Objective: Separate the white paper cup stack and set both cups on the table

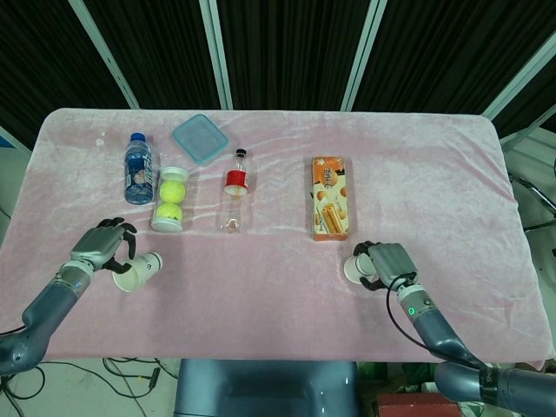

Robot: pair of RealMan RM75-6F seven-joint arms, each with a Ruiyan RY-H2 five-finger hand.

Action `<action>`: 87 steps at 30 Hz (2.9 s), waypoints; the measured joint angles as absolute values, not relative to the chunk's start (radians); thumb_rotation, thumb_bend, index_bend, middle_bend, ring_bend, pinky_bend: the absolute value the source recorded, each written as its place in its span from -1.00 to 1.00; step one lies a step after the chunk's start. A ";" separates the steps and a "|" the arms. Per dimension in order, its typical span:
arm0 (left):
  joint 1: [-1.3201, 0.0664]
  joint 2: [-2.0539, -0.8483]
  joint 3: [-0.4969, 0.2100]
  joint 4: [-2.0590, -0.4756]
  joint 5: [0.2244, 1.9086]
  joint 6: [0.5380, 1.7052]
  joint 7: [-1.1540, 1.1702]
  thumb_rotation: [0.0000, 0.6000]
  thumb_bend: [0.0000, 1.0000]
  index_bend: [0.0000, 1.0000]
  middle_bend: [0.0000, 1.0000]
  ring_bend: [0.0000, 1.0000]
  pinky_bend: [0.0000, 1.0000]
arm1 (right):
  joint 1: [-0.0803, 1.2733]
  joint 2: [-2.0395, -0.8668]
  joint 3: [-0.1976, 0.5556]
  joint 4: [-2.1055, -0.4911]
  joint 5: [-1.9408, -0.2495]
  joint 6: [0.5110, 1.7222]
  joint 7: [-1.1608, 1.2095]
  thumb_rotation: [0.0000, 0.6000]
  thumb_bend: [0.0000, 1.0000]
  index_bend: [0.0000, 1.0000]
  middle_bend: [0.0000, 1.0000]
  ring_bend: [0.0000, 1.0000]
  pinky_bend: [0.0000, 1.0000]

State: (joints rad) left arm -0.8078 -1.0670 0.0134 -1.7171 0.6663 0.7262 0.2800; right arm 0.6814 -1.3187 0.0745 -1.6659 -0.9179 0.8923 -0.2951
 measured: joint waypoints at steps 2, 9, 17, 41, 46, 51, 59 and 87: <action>-0.820 -1.077 0.022 -1.710 0.639 0.725 0.300 1.00 0.36 0.16 -0.68 -1.00 -1.00 | 0.687 -1.318 0.078 -1.659 -0.906 0.864 -0.281 1.00 -0.19 0.28 -0.04 0.13 0.10; -0.846 -1.080 0.031 -1.719 0.593 0.735 0.322 1.00 0.16 -0.05 -0.72 -1.00 -1.00 | 0.704 -1.310 0.082 -1.648 -0.887 0.833 -0.275 1.00 -0.19 0.28 -0.05 0.13 0.10; -0.853 -1.067 0.020 -1.722 0.603 0.731 0.306 1.00 -0.15 -0.37 -0.75 -1.00 -1.00 | 0.710 -1.302 0.082 -1.652 -0.863 0.831 -0.285 1.00 -0.19 0.28 -0.05 0.13 0.10; -0.783 -1.010 -0.052 -1.782 0.815 0.861 0.189 1.00 -0.59 -0.61 -0.89 -1.00 -1.00 | 0.693 -1.335 0.032 -1.609 -0.911 0.903 -0.372 1.00 -0.67 -0.46 -0.74 -0.45 -0.39; -0.756 -0.966 -0.075 -1.810 0.860 0.865 0.142 1.00 -0.65 -0.66 -0.93 -1.00 -1.00 | 0.697 -1.305 0.041 -1.652 -0.879 0.884 -0.369 1.00 -0.84 -0.93 -1.00 -0.64 -0.50; -0.738 -0.945 -0.087 -1.817 0.901 0.856 0.102 1.00 -0.66 -0.69 -0.98 -1.00 -1.00 | 0.704 -1.234 0.062 -1.720 -0.850 0.882 -0.367 1.00 -0.89 -1.00 -1.00 -0.69 -0.55; -0.663 -0.905 -0.097 -1.837 1.065 0.951 0.045 1.00 -0.66 -0.70 -0.99 -1.00 -1.00 | 0.633 -1.075 0.085 -1.811 -0.920 0.978 -0.281 1.00 -0.90 -1.00 -1.00 -0.70 -0.58; -0.148 -0.986 0.121 -1.669 1.556 1.486 -0.160 1.00 -0.64 -0.69 -0.99 -1.00 -1.00 | 0.195 -1.115 -0.064 -1.495 -1.527 1.572 -0.052 1.00 -0.89 -1.00 -1.00 -0.70 -0.59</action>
State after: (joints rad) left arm -0.1478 -0.9862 0.1209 -1.6687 1.5561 1.4857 -0.1597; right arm 0.1954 -1.1152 -0.0645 -1.4945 -1.5267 1.5717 -0.0520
